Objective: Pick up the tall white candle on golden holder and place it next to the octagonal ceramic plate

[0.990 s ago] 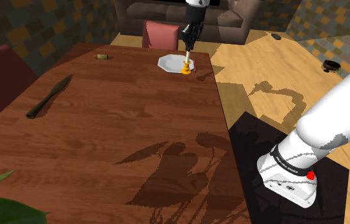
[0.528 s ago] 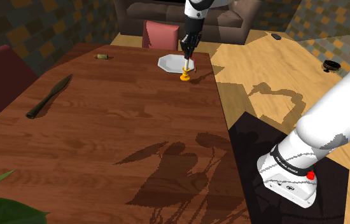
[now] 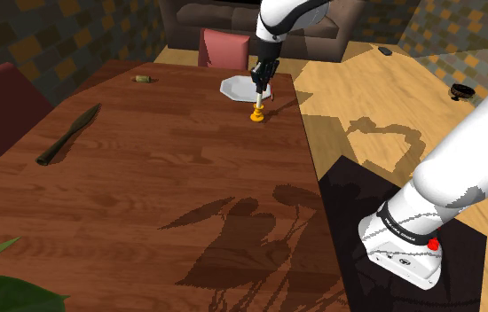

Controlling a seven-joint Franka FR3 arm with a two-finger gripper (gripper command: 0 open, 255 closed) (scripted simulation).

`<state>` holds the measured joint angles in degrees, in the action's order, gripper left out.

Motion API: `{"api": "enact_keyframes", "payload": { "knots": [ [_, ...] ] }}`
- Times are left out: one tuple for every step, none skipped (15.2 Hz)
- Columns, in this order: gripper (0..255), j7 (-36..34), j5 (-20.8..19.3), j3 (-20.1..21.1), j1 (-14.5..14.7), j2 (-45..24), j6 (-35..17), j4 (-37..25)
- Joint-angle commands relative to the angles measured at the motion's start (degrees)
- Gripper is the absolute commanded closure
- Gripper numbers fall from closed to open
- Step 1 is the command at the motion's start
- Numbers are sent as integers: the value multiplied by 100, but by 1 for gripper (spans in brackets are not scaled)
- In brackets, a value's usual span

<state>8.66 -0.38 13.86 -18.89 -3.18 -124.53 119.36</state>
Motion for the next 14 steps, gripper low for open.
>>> {"api": "enact_keyframes", "payload": {
  "knots": [
    [255,-24,-23,4,8,-74,-149,75],
    [255,-24,-23,4,8,-74,-149,75],
    [255,-24,-23,4,8,-74,-149,75],
    [255,-24,-23,4,8,-74,-149,75],
    [255,-24,-23,4,8,-74,-149,75],
    [255,-24,-23,4,8,-74,-149,75],
    [255,-24,-23,4,8,-74,-149,75],
    [255,-24,-23,4,8,-74,-149,75],
    [255,-24,-23,4,8,-74,-148,74],
    [0,-24,-23,4,8,-74,-148,74],
    [0,-24,-23,4,8,-74,-148,74],
    [0,-24,-23,4,8,-74,-148,74],
    [0,-24,-23,4,8,-74,-148,74],
    [0,-24,-23,4,8,-74,-148,75]
  ]
}}
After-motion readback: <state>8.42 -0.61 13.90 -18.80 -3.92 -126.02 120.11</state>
